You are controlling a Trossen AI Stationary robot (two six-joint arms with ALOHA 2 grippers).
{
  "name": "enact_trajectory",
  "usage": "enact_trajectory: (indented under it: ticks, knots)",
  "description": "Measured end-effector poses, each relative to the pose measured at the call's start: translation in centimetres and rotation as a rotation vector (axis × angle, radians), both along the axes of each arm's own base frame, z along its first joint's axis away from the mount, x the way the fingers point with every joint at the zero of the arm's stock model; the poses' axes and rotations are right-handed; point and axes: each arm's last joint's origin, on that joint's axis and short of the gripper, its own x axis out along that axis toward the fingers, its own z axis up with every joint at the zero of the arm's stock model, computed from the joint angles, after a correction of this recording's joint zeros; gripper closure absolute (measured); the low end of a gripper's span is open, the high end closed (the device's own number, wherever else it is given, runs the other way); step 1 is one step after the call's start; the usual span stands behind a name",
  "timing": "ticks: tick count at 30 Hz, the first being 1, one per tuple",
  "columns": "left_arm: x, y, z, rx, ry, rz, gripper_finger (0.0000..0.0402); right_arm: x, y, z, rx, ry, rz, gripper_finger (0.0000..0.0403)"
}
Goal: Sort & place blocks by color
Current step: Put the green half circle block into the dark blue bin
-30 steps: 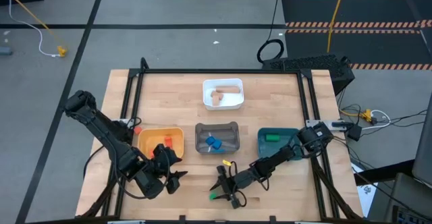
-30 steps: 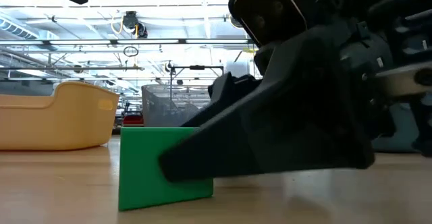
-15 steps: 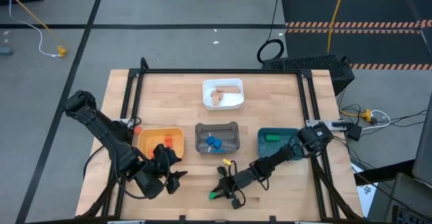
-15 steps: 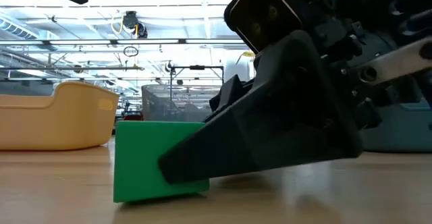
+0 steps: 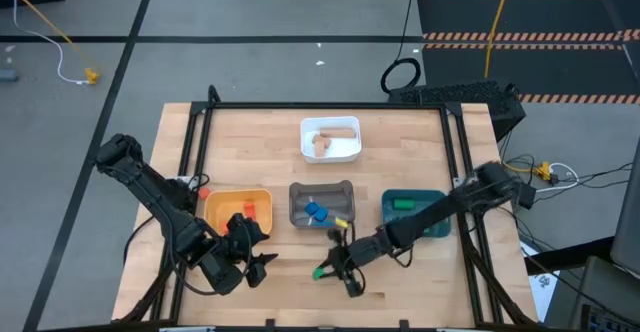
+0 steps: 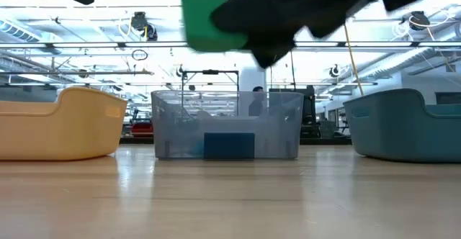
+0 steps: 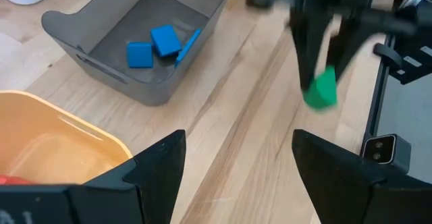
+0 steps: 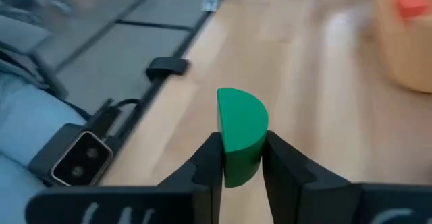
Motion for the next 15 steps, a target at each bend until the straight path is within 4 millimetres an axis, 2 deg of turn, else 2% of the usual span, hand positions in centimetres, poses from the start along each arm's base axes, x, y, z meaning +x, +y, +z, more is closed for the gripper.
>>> enact_trajectory:
  ticks: [4,10,13,15]
  knots:
    - [0.3,0.4,0.0,0.005,0.001,0.013,0.0131,-1.5,-2.2,3.7,-0.082,0.044,-0.100,0.0340]
    - [1.2,1.5,0.0,0.038,0.009,0.028,0.0131,-5.0,-5.3,8.4,-0.191,0.098,-0.243,0.0340]
    - [1.8,2.3,0.0,0.057,0.014,0.043,0.0131,-6.9,-6.5,9.8,-0.211,0.124,-0.324,0.0340]
    - [2.2,2.9,0.0,0.069,0.018,0.053,0.0131,-8.3,-7.3,9.9,-0.213,0.163,-0.388,0.0340]
